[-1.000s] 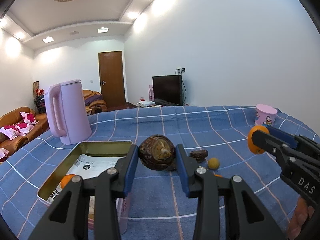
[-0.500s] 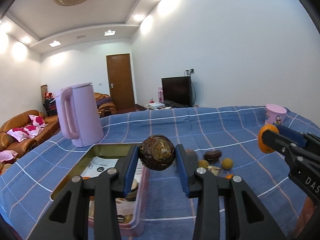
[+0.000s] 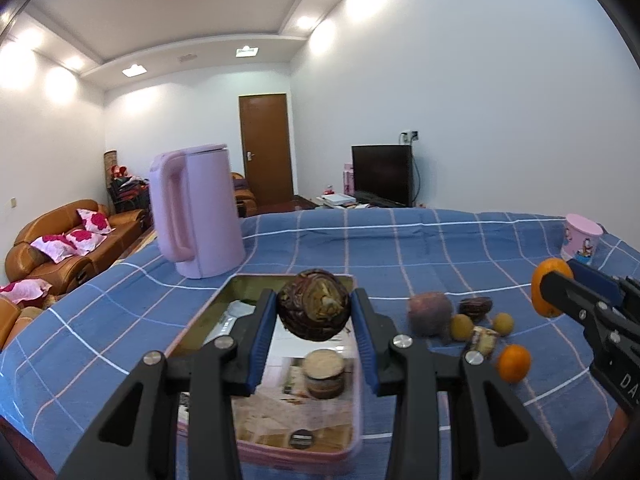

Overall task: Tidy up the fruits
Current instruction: 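Lift the brown fruit with the left gripper while the right lifts the orange toward the tin, then move the brown fruit in the left gripper over the tin while the right brings the orange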

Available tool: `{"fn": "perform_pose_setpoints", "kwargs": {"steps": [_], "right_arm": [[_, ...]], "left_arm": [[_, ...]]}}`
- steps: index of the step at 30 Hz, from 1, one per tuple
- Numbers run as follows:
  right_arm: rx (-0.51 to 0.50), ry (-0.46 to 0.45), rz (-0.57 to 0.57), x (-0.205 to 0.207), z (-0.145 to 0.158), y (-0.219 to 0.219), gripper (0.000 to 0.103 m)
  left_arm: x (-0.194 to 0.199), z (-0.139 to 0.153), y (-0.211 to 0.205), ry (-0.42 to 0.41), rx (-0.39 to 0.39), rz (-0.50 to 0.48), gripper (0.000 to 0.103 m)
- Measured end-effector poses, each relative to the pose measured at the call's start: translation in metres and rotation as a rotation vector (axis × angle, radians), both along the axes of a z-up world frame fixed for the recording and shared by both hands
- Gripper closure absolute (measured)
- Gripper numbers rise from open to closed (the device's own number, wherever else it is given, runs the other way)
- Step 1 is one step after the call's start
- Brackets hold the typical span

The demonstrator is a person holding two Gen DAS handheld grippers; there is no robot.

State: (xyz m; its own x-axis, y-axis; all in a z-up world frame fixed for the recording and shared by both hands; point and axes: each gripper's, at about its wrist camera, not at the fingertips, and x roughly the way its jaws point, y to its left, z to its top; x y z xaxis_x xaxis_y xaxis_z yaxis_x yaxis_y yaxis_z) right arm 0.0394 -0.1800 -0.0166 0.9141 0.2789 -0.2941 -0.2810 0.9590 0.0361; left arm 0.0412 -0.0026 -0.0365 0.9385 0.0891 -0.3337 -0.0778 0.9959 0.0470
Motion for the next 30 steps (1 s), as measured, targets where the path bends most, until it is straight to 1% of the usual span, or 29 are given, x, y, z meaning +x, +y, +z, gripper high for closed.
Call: {"fn": "perform_pose_setpoints", "kwargs": {"steps": [9, 20, 30], "right_arm": [[-0.004, 0.011, 0.058, 0.011, -0.001, 0.027, 0.066], [-0.036, 0.014, 0.154, 0.018, -0.002, 0.072, 0.066], [-0.072, 0.028, 0.217, 0.019, -0.004, 0.102, 0.066]], "left_arm": [[0.006, -0.002, 0.031, 0.030, -0.009, 0.064, 0.063], [0.013, -0.007, 0.067, 0.073, -0.013, 0.135, 0.063], [0.015, -0.012, 0.080, 0.110, -0.017, 0.161, 0.063]]}}
